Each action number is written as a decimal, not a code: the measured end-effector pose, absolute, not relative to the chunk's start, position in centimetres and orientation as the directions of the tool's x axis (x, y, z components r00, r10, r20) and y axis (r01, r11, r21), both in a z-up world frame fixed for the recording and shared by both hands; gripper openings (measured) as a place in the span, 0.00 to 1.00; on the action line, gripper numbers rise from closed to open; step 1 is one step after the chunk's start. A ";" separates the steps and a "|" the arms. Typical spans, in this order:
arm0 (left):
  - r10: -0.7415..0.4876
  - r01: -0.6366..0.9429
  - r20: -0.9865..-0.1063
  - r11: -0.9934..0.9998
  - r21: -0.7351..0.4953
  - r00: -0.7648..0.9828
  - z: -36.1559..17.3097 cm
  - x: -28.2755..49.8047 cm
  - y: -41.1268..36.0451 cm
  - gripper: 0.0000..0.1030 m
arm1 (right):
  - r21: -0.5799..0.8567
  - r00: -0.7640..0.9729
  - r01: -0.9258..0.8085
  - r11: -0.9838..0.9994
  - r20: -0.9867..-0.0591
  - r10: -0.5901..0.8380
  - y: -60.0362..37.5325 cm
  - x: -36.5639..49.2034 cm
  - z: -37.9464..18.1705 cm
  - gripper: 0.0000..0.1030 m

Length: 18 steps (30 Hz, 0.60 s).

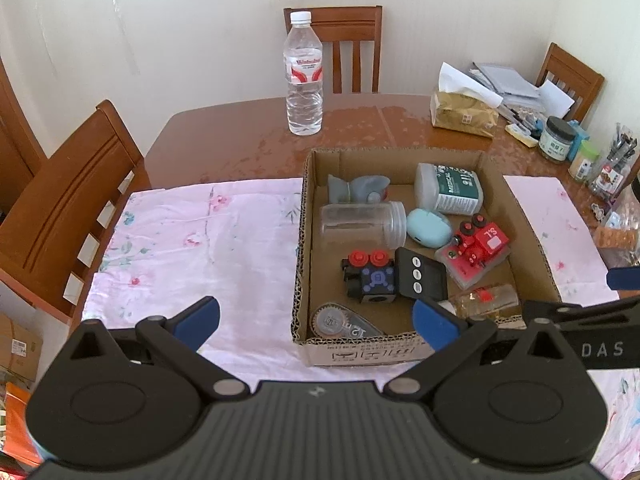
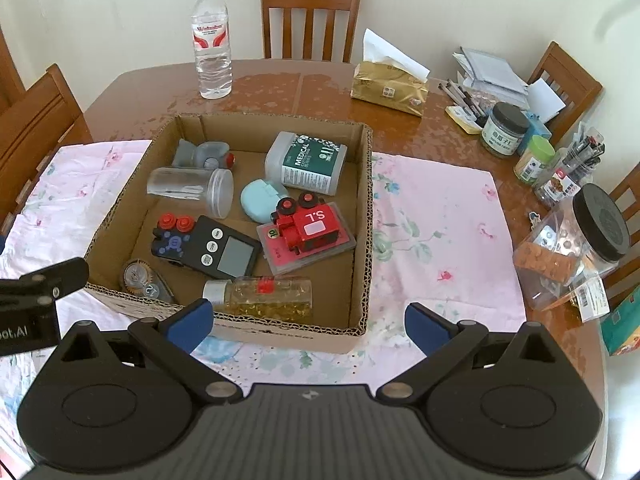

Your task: Organize rigid objects

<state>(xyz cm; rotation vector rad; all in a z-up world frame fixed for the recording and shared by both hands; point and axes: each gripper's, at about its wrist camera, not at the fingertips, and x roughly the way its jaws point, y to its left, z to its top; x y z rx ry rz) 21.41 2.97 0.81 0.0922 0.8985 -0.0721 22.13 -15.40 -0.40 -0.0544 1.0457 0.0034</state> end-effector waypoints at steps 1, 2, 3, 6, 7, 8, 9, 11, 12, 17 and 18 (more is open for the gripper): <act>-0.026 0.101 -0.785 0.994 0.048 0.620 0.9 21.4 2.9 0.99 | -0.041 0.501 -0.028 0.999 -0.865 -0.022 -15.4 22.1 -0.4 1.00; -0.026 0.101 -0.786 0.994 0.046 0.618 0.9 21.4 2.9 0.99 | -0.040 0.501 -0.026 0.999 -0.865 -0.021 -15.4 22.1 -0.3 1.00; -0.027 0.101 -0.787 0.994 0.045 0.616 0.9 21.4 2.8 0.99 | -0.038 0.501 -0.024 0.999 -0.865 -0.021 -15.4 22.0 -0.3 1.00; -0.026 0.105 -0.794 0.993 0.048 0.608 0.9 21.5 2.6 0.99 | -0.036 0.499 -0.020 0.999 -0.866 -0.021 -15.5 22.1 -0.3 1.00; -0.025 0.105 -0.796 0.993 0.049 0.605 0.9 21.5 2.6 0.99 | -0.035 0.498 -0.019 0.999 -0.867 -0.021 -15.6 22.1 -0.3 1.00; -0.024 0.105 -0.798 0.993 0.049 0.602 0.8 21.5 2.5 0.99 | -0.034 0.498 -0.017 0.999 -0.867 -0.020 -15.6 22.1 -0.3 1.00; -0.024 0.105 -0.799 0.993 0.049 0.600 0.8 21.5 2.5 0.99 | -0.031 0.496 -0.015 0.999 -0.868 -0.020 -15.7 22.1 -0.4 1.00; -0.025 0.106 -0.801 0.993 0.048 0.599 0.9 21.6 2.4 0.99 | -0.028 0.495 -0.013 1.000 -0.869 -0.018 -15.8 22.1 -0.4 1.00; -0.025 0.106 -0.801 0.993 0.049 0.598 0.9 21.6 2.3 0.99 | -0.029 0.495 -0.011 1.000 -0.868 -0.020 -15.8 22.1 -0.3 1.00; -0.025 0.107 -0.806 0.993 0.047 0.591 0.8 21.8 2.1 0.99 | -0.025 0.498 -0.004 1.000 -0.867 -0.020 -16.0 22.4 -0.3 1.00; -0.025 0.107 -0.806 0.993 0.048 0.591 0.8 21.8 2.1 0.99 | -0.024 0.498 -0.004 1.000 -0.867 -0.019 -16.0 22.4 -0.3 1.00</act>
